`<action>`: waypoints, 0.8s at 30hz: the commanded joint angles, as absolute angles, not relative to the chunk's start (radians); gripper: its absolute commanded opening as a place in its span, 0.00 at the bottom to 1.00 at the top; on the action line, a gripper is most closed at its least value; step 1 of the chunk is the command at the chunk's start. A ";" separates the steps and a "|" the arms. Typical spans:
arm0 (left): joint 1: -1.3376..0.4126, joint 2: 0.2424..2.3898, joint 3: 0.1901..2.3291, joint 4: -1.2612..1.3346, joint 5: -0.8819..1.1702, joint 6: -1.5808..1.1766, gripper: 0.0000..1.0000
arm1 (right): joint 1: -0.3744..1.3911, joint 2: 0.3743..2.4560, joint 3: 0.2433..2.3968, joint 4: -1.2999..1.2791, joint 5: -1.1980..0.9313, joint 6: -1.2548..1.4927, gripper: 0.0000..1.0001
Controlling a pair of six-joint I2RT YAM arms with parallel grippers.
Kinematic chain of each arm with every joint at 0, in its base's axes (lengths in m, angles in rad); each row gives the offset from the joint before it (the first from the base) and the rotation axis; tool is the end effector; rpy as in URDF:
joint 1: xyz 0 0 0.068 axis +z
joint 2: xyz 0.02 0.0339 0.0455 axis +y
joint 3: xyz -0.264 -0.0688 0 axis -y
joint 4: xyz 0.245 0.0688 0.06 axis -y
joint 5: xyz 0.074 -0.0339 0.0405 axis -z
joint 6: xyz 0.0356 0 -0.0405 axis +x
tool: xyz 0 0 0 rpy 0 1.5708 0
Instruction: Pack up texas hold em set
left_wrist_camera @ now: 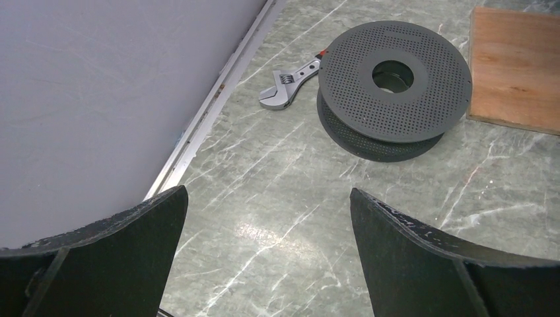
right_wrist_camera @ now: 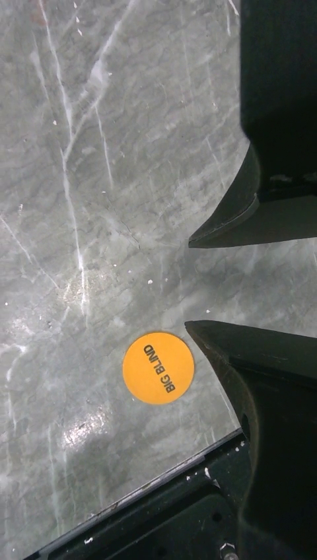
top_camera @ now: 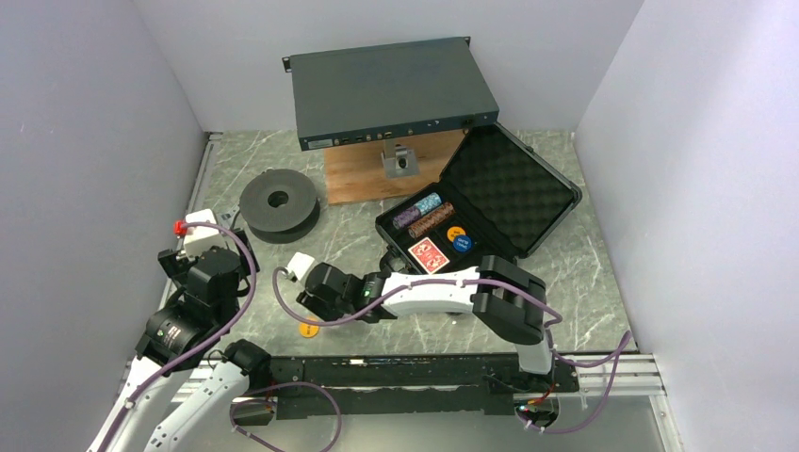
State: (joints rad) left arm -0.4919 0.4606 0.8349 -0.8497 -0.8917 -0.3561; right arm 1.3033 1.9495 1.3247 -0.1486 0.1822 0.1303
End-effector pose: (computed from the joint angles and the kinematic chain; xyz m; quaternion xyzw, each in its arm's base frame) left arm 0.0794 -0.0111 0.3322 -0.1718 0.7837 0.1423 0.5797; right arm 0.1197 0.4124 0.1880 -0.4785 0.7839 0.1908 0.3465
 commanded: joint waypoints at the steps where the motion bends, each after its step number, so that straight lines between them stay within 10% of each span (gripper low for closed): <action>1: -0.486 0.467 0.832 -0.816 -0.885 -0.342 0.99 | 1.307 1.904 1.343 -0.152 0.200 0.122 0.50; 10: -0.476 0.451 0.868 -0.913 -0.991 -0.455 0.99 | 1.330 1.929 1.347 -0.104 0.029 0.116 0.72; 24: -0.471 0.158 0.838 -0.926 -1.183 -0.561 0.99 | 1.370 2.092 1.496 -0.140 0.090 0.121 0.74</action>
State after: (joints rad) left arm -0.4763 0.2222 0.8410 -0.9642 -1.1179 -0.5552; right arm 1.3743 2.0609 1.4391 -0.1509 0.0547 0.1131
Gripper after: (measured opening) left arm 0.989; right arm 0.746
